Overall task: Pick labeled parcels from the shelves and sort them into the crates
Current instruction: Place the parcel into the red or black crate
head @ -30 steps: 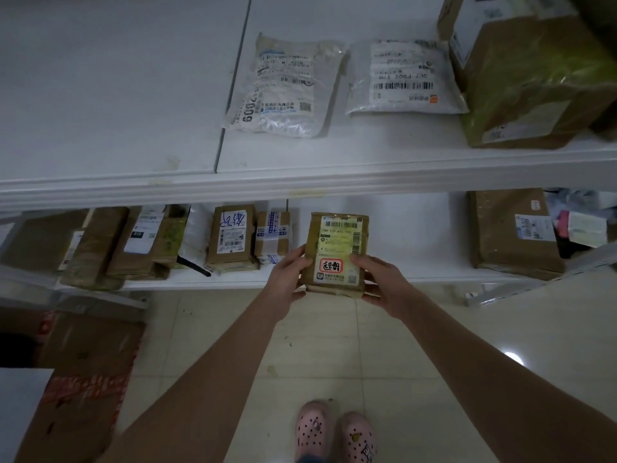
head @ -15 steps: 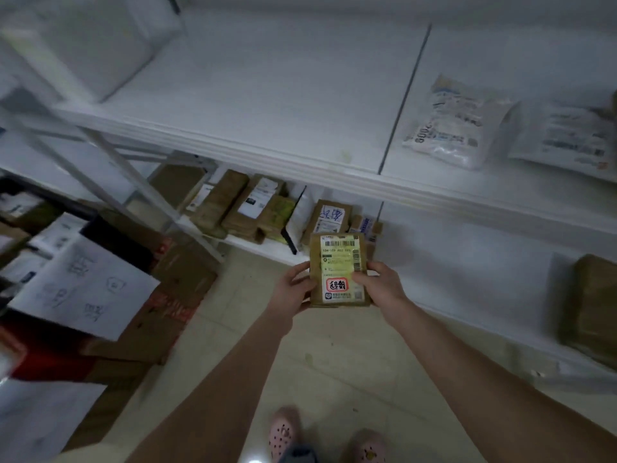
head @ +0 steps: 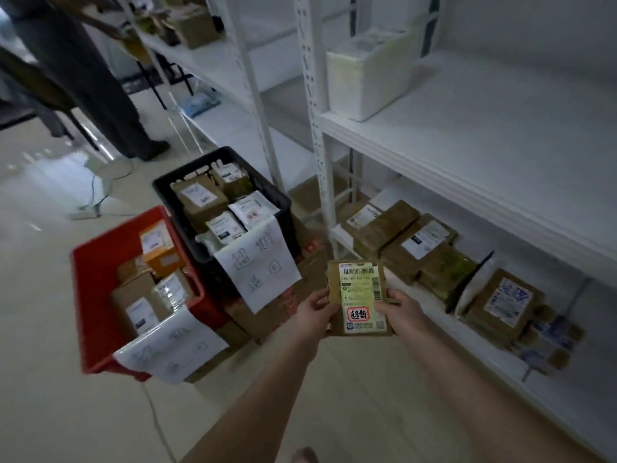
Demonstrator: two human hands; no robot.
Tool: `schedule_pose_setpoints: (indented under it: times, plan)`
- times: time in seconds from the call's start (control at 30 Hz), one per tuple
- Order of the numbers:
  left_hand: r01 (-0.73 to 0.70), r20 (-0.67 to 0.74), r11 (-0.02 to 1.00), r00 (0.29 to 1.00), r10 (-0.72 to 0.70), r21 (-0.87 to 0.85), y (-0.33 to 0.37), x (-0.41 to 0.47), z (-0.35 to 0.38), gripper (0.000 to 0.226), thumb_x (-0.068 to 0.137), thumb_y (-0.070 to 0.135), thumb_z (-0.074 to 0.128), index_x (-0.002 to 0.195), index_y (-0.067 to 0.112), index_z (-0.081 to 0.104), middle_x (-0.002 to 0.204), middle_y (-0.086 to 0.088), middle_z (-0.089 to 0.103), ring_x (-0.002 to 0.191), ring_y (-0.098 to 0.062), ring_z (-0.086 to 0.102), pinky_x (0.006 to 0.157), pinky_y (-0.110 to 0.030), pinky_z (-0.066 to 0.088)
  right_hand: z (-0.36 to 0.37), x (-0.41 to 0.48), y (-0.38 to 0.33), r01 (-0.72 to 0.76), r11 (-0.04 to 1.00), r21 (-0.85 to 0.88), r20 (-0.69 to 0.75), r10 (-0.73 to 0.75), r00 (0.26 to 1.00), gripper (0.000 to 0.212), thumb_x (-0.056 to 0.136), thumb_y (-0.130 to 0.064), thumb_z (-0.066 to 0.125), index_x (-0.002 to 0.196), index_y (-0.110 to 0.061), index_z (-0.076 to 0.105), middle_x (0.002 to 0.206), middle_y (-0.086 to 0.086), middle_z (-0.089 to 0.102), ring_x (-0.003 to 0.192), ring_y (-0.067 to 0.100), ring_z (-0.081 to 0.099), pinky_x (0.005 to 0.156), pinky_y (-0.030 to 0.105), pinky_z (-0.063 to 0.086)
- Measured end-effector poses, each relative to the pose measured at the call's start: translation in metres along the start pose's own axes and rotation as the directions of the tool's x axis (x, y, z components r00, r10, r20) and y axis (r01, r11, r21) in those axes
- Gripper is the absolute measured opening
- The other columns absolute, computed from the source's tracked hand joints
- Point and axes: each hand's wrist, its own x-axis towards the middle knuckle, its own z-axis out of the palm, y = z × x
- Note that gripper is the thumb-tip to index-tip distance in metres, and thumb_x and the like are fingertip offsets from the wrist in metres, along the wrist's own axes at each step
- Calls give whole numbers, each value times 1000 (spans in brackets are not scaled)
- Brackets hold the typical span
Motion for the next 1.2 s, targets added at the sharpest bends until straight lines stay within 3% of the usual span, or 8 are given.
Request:
schedule_pose_setpoints:
  times: [0.2, 0.33, 0.47, 0.53, 0.73, 0.87, 1.03, 1.2]
  plan:
    - [-35, -145, 994, 989, 20, -100, 42, 37, -129, 34, 92, 12, 59, 126, 13, 54, 106, -8, 66, 93, -27, 68, 73, -41, 59, 134, 17, -71, 79, 995, -54, 90, -74, 993, 31, 87, -9, 63, 118, -10, 61, 103, 6, 69, 89, 23, 68, 85, 45, 56]
    - [-86, -257, 987, 965, 49, -134, 66, 56, -202, 24, 93, 11, 58, 117, 14, 56, 102, -7, 65, 83, -20, 67, 50, -25, 55, 210, 23, -113, 129, 991, -48, 158, -120, 980, 36, 89, -7, 62, 124, -12, 58, 113, 7, 66, 88, 21, 66, 74, 35, 56]
    - [-115, -323, 984, 944, 66, -138, 82, 80, -251, 26, 93, 15, 58, 118, 18, 57, 108, -9, 67, 92, -24, 68, 71, -41, 60, 263, 35, -149, 173, 981, -90, 195, -153, 969, 34, 90, -11, 62, 124, -15, 60, 113, 4, 66, 88, 19, 64, 72, 31, 53]
    - [-125, -361, 980, 930, 61, -157, 91, 95, -269, 28, 93, 19, 58, 121, 20, 56, 108, -6, 67, 93, -20, 68, 79, -42, 59, 285, 44, -168, 199, 974, -106, 225, -172, 959, 34, 91, -13, 61, 125, -16, 59, 114, 3, 66, 90, 18, 64, 71, 30, 53]
    - [-189, -485, 954, 873, 53, -235, 121, 137, -338, 25, 96, 15, 53, 120, 20, 53, 103, -6, 67, 88, -18, 67, 69, -33, 56, 374, 81, -223, 315, 938, -148, 364, -244, 899, 33, 92, -14, 59, 125, -17, 59, 109, 2, 64, 92, 19, 63, 80, 37, 54]
    - [-173, -578, 955, 816, 2, -240, 115, 166, -394, 33, 95, 16, 54, 128, 16, 53, 104, -9, 68, 87, -21, 69, 79, -45, 58, 443, 100, -233, 358, 915, -187, 461, -240, 854, 31, 94, -16, 55, 124, -20, 59, 113, 0, 66, 90, 15, 65, 72, 31, 54]
    - [-156, -631, 954, 774, -43, -257, 97, 185, -456, 40, 94, 13, 54, 133, 19, 49, 116, -11, 66, 91, -19, 66, 68, -29, 54, 523, 111, -229, 365, 893, -264, 557, -168, 813, 36, 94, -15, 55, 130, -19, 56, 119, 2, 65, 94, 15, 63, 76, 30, 55]
    - [-80, -670, 980, 740, -65, -183, 81, 224, -532, 51, 87, 23, 60, 137, 24, 46, 122, -7, 64, 99, -21, 67, 87, -45, 55, 607, 125, -231, 398, 854, -335, 572, -151, 806, 41, 92, -9, 56, 131, -20, 52, 114, 1, 63, 72, 4, 54, 56, 17, 44]
